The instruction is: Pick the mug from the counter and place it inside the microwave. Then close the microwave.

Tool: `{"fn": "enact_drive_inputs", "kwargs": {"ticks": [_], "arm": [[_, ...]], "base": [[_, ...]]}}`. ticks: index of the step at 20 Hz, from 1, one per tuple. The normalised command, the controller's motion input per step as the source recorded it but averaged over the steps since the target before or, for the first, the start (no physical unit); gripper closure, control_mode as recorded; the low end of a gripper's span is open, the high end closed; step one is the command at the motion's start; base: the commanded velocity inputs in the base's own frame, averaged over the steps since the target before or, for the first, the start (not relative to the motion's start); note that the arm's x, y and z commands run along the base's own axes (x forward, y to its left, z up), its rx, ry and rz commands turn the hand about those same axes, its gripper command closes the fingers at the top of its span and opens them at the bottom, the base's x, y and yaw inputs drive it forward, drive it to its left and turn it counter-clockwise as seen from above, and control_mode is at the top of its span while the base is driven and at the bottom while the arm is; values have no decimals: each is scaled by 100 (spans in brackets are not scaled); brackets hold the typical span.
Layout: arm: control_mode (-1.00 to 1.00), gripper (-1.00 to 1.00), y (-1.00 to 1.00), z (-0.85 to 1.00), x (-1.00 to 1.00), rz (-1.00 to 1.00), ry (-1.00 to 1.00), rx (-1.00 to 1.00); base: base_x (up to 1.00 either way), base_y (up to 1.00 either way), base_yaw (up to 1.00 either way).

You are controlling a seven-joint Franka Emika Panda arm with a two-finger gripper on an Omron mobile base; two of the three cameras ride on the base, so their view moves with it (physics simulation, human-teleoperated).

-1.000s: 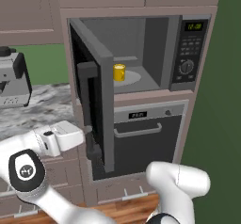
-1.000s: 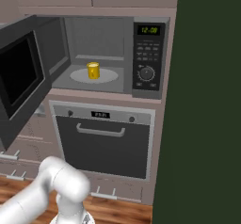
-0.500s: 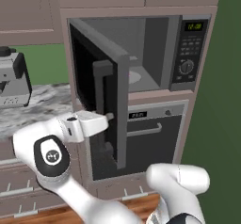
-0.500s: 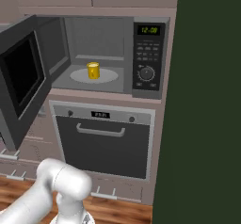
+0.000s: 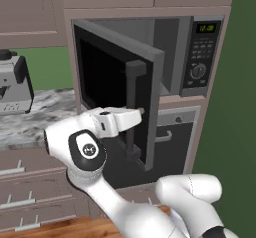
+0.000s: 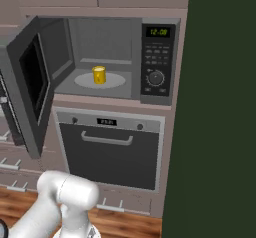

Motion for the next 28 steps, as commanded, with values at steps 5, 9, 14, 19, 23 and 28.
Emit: {"fn": "enact_drive_inputs", "kwargs": {"ticks": [5, 9, 14, 19, 23, 28], "arm": [[-100, -100, -61, 8, 27, 5, 0, 0], [-100, -100, -57, 2, 38, 6, 0, 0], [-100, -100, -48, 0, 51, 7, 1, 0], [-100, -100, -41, 0, 56, 7, 2, 0], [-100, -100, -36, 0, 52, 6, 0, 0], [-100, -100, -30, 0, 50, 5, 0, 0]], "base": [[0, 0, 0], [0, 0, 0], [0, 0, 0], [0, 0, 0], [0, 0, 0], [0, 0, 0]]}}
